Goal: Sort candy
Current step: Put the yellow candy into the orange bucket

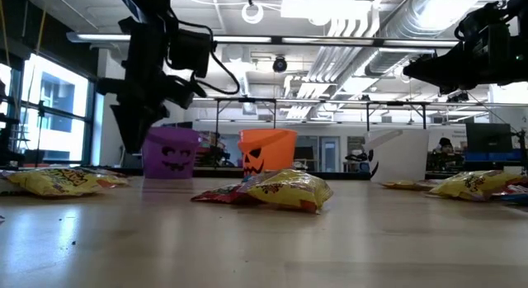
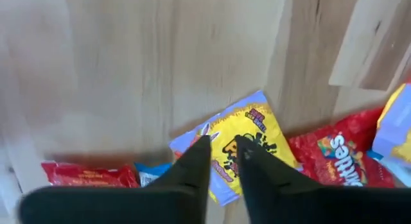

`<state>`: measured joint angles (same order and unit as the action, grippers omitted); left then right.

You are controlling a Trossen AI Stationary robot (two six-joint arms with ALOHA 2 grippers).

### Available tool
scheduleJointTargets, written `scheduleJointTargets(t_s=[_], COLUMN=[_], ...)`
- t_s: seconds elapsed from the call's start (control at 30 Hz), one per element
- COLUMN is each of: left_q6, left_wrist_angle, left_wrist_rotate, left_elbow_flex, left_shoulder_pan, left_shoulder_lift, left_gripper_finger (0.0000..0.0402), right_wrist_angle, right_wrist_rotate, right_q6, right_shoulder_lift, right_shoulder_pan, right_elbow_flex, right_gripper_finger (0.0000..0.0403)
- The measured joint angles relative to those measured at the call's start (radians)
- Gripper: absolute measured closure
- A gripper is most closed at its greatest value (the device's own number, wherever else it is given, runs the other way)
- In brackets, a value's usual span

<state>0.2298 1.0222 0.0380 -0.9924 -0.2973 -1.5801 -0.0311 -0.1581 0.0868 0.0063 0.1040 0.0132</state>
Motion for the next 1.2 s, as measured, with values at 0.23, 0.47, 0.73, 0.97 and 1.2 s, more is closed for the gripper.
scheduleJointTargets(t_s=[0.23, 0.47, 0.73, 0.97, 1.2], left_q6=[0.036, 0.132, 0.114, 0.123, 0.115], left_wrist_angle=[0.001, 0.002, 0.02, -0.017, -0.061], left_wrist_rotate=[-0.101, 0.002, 0.105, 0.12, 0.122], left_elbow_flex=[0.0, 0.0, -0.004, 0.003, 0.001], left_shoulder_pan=[0.026, 0.104, 0.138, 0.139, 0.106], left_shoulder_lift=[-0.073, -0.198, -0.267, -0.211, -0.114], left_gripper_finger=[0.0218, 0.0191, 0.0208, 0.0313, 0.0389], right_wrist_angle=[0.0, 0.0, 0.0, 0.0, 0.0], right_wrist_rotate=[0.0, 0.0, 0.0, 0.0, 0.0], right_q6=[0.0, 0.0, 0.0, 0.0, 0.0], right_shoulder_lift=[0.0, 0.0, 0.0, 0.0, 0.0], right_shoulder_pan=[0.0, 0.0, 0.0, 0.0, 0.0], right_elbow_flex=[0.0, 0.0, 0.0, 0.0, 0.0], right_gripper_finger=[0.0403, 0.0403, 0.0403, 0.0403, 0.0403])
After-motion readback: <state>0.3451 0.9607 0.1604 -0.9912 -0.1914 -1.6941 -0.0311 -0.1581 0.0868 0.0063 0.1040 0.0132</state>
